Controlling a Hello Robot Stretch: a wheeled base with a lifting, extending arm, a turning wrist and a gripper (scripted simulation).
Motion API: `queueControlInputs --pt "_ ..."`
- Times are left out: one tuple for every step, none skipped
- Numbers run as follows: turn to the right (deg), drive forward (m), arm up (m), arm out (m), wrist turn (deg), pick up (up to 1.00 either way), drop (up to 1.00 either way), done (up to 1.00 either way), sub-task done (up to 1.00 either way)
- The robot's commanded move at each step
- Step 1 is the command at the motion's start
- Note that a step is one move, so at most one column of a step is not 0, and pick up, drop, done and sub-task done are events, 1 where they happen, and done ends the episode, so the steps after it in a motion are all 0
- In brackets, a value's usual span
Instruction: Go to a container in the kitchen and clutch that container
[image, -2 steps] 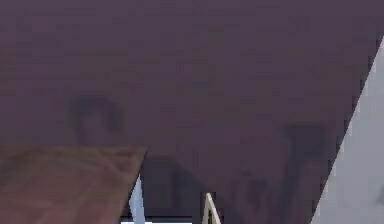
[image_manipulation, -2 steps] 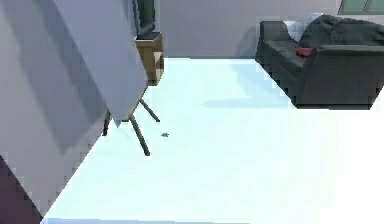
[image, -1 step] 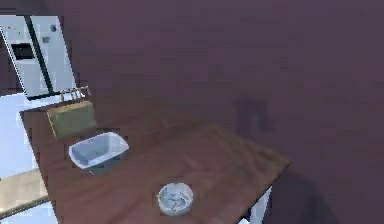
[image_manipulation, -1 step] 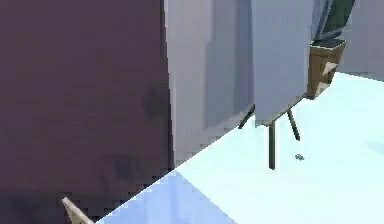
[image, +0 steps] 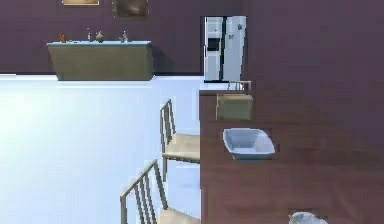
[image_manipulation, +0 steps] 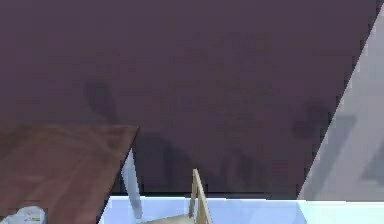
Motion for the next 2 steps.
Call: queueControlInputs --pt "-45.0 0.00 0.00 0.00 0.0 0.00 0.00 0.00 0.00" --pt "-24.0 0.00 0.00 0.00 0.0 0.00 0.00 0.00 0.00"
